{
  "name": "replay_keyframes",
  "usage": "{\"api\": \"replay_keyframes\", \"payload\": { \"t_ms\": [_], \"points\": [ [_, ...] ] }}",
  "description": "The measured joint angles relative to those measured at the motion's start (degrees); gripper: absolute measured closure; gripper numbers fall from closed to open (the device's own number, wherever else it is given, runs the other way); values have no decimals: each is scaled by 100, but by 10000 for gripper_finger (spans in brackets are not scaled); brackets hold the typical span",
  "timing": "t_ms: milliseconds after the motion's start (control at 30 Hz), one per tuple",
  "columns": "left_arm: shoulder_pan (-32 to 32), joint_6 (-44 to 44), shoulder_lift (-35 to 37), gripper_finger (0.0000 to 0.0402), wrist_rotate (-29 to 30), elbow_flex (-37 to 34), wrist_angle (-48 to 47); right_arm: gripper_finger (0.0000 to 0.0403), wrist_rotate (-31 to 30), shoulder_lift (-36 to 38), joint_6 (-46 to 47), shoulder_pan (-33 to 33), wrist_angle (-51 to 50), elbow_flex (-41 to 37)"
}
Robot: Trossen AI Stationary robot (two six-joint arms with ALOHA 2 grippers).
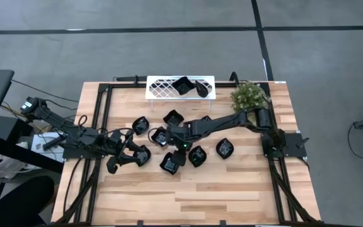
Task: Pick & Place Mini shaped plates
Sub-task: Stack the distorted square plate on top of the other distorted square plate on the shelf
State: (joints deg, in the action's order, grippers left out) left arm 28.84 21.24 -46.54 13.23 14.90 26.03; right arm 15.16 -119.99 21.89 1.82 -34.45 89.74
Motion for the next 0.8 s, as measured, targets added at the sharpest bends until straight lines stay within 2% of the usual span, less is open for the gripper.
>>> {"api": "replay_keyframes", "payload": {
  "t_ms": [167,367,800],
  "points": [
    [0,6,0,197,0,4,21,227,-8,-124,4,46,-58,-2],
    [0,1,0,197,0,4,41,243,-173,-120,2,37,-69,3],
    [0,-1,0,197,28,4,40,329,-284,-120,-99,72,-71,3]
  ]
}}
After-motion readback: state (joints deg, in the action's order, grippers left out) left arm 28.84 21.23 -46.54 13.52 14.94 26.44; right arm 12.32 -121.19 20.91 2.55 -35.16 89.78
